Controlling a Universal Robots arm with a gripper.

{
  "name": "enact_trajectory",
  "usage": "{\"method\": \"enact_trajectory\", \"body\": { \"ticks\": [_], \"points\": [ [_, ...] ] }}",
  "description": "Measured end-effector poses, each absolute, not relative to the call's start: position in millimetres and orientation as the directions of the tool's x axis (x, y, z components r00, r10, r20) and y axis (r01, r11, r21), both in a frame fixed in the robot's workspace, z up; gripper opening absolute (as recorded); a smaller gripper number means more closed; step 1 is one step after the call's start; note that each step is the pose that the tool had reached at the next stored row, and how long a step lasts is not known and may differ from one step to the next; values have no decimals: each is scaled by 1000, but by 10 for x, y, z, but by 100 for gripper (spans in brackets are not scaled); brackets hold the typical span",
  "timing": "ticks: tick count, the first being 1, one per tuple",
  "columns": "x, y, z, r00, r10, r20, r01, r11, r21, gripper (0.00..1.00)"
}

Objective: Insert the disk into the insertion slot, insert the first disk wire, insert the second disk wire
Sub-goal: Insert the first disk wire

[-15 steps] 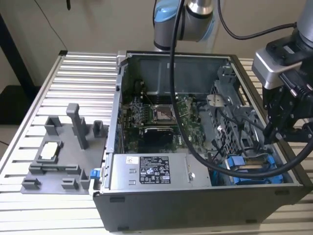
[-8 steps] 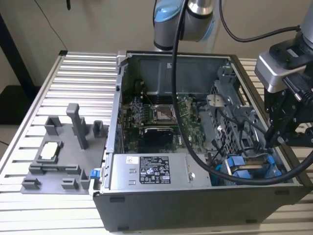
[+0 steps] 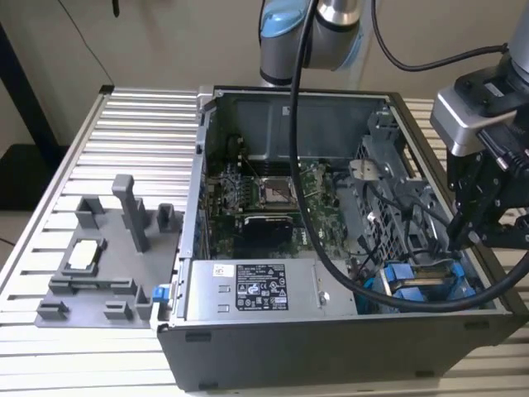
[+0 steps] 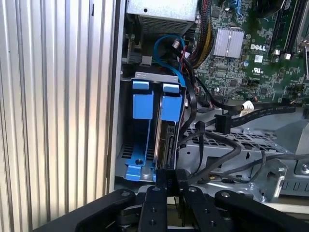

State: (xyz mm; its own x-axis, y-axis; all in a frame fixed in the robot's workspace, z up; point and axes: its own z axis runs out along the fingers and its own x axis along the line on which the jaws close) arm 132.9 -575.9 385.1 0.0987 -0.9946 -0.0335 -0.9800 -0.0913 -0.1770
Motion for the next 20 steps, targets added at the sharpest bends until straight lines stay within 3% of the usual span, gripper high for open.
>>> {"method": "enact_trajectory", "body": {
  "ticks": [8, 12, 20],
  "points": [
    [1329, -5759, 3836, -3, -999, -33, -985, 9, -174, 19],
    [1329, -5759, 3827, -18, -999, -34, -989, 22, -146, 19],
    [1348, -5759, 3824, -37, -996, -77, -993, 45, -113, 19]
  ]
}}
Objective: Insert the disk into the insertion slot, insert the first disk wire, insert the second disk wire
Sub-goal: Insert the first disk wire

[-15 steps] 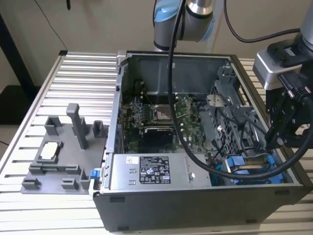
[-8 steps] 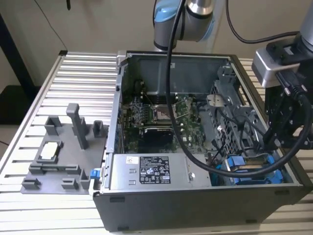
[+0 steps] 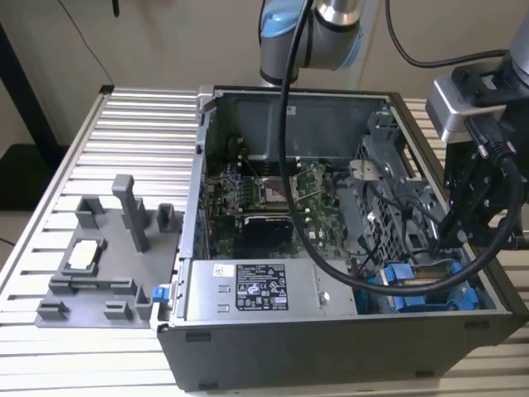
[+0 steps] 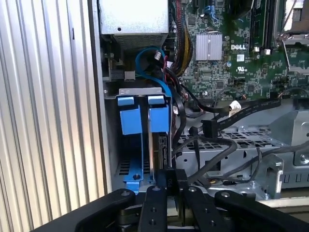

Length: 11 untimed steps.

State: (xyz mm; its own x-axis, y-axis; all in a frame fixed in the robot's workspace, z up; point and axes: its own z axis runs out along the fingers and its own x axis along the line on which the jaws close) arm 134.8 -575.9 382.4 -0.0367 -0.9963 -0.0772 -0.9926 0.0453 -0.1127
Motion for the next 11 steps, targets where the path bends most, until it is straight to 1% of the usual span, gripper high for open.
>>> {"method": "enact_trajectory", "body": {
  "ticks": [2, 7, 11],
  "points": [
    [1380, -5759, 3821, -38, -996, -77, -994, 45, -99, 19],
    [1468, -5759, 3813, -42, -996, -74, -998, 45, -40, 19],
    [1538, -5758, 3798, -43, -996, -74, -998, 45, -33, 19]
  ]
}}
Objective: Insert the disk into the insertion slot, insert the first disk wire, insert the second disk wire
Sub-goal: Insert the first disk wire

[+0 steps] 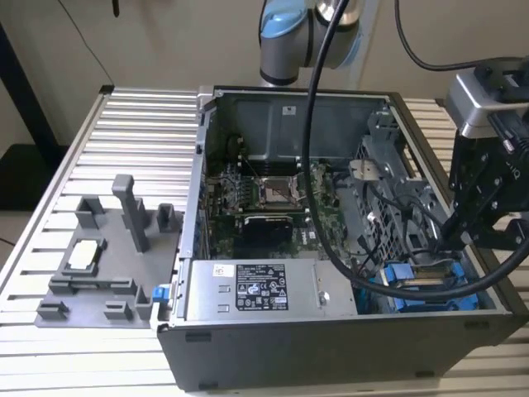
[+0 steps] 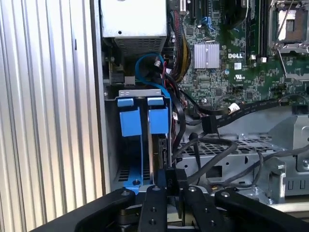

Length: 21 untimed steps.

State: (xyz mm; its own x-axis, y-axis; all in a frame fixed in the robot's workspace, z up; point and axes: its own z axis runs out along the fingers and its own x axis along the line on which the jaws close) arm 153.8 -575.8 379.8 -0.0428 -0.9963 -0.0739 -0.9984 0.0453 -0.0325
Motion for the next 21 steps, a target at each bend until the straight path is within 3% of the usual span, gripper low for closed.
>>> {"method": "enact_trajectory", "body": {
  "ticks": [11, 21],
  "points": [
    [1552, -5759, 3788, -43, -996, -75, -998, 45, -31, 19],
    [1654, -5759, 3696, -48, -996, -73, -999, 47, 7, 19]
  ]
}}
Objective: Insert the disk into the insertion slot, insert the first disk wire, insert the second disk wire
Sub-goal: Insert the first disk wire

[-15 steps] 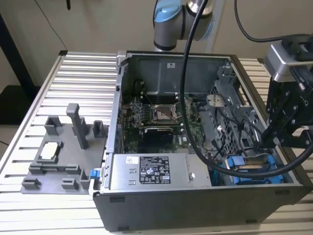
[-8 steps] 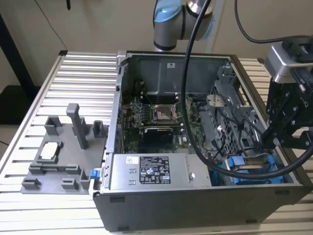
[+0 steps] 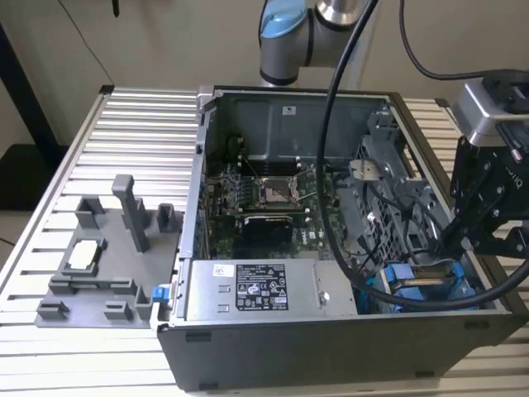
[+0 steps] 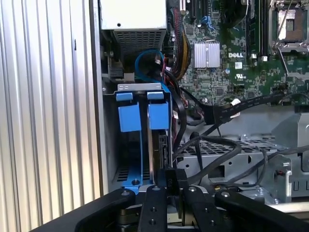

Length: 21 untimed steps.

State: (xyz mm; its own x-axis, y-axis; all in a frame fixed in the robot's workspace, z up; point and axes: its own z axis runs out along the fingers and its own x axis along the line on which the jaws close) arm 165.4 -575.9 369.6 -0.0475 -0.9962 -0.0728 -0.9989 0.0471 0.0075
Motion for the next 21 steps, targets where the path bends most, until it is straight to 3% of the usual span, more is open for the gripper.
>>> {"method": "enact_trajectory", "body": {
  "ticks": [8, 21],
  "points": [
    [1682, -5759, 3616, -50, -996, -71, -998, 47, 34, 19],
    [1762, -5755, 3538, -50, -996, -71, -998, 47, 38, 19]
  ]
}}
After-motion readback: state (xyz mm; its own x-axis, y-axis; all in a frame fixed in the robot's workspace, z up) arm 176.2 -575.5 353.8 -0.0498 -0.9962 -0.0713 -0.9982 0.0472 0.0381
